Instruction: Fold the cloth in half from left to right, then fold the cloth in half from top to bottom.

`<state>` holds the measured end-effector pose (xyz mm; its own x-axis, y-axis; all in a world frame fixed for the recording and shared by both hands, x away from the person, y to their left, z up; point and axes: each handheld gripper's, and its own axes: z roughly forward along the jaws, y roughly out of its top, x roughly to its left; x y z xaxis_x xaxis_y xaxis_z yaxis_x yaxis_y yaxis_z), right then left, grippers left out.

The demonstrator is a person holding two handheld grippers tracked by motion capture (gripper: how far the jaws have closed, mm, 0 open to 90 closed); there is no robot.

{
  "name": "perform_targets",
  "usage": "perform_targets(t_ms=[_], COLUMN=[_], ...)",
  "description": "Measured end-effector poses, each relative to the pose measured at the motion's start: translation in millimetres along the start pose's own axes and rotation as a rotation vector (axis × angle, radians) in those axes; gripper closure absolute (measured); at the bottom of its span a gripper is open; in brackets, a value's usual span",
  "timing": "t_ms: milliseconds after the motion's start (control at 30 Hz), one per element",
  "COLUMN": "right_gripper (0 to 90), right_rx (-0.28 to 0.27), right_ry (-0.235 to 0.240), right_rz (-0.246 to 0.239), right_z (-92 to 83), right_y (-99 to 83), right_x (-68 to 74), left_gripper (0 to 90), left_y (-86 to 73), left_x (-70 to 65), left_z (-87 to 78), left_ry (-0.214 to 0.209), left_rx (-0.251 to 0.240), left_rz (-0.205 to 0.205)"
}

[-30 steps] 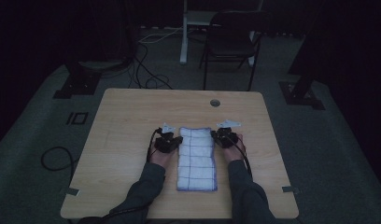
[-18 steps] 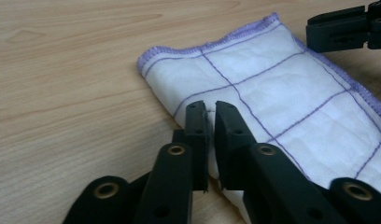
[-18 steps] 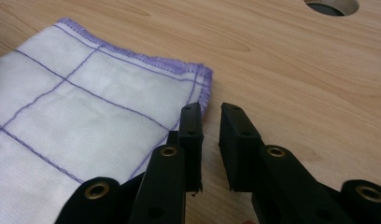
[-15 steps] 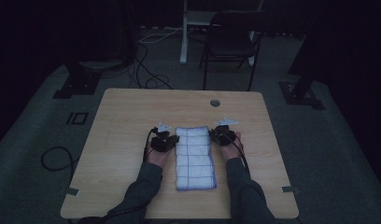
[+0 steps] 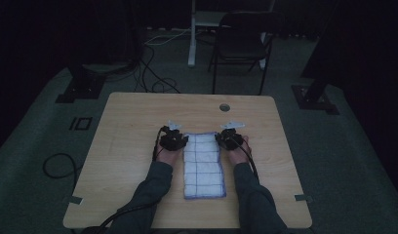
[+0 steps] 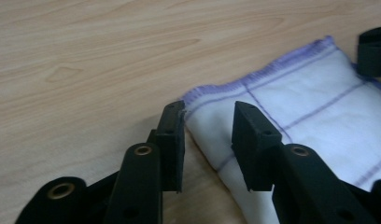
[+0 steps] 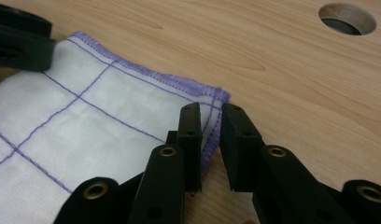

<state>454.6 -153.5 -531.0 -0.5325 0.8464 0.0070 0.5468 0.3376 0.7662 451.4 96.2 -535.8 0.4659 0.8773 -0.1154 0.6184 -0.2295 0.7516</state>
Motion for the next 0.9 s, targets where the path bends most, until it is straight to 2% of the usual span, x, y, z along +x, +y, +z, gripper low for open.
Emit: perform_targets(t_ms=[233, 333, 400, 500, 633, 800, 900], right_gripper=[78.5, 78.3, 78.2, 77.7, 77.4, 77.3, 77.1], right_rx=[0.007, 0.008, 0.007, 0.007, 0.009, 0.011, 0.014], right_ry=[0.005, 0.005, 0.005, 0.003, 0.0, -0.002, -0.001], right_rz=[-0.008, -0.009, -0.008, -0.008, -0.005, -0.01, -0.016], right_z=[1.8, 2.1, 2.1, 1.6, 2.1, 3.5, 4.2], right_y=[0.6, 0.5, 0.5, 0.6, 1.3, 3.7, 4.9], right_x=[0.6, 0.3, -0.2, -0.9, -3.0, -3.5, -3.5], left_gripper=[65.3, 83.0, 87.4, 86.3, 80.4, 85.1, 84.8], left_y=[2.4, 2.5, 2.6, 2.8, 4.0, 3.5, 2.7], left_x=[1.0, 1.0, 1.5, 4.4, 8.2, 12.9, 15.3], left_z=[4.3, 5.5, 5.1, 2.3, 0.9, 0.8, 1.5], left_ry=[0.011, 0.003, -0.002, -0.02, -0.019, 0.002, 0.012], left_rx=[0.013, 0.029, 0.024, 0.001, -0.006, 0.009, 0.015], left_rz=[0.009, 0.024, 0.016, -0.011, -0.034, -0.048, -0.062])
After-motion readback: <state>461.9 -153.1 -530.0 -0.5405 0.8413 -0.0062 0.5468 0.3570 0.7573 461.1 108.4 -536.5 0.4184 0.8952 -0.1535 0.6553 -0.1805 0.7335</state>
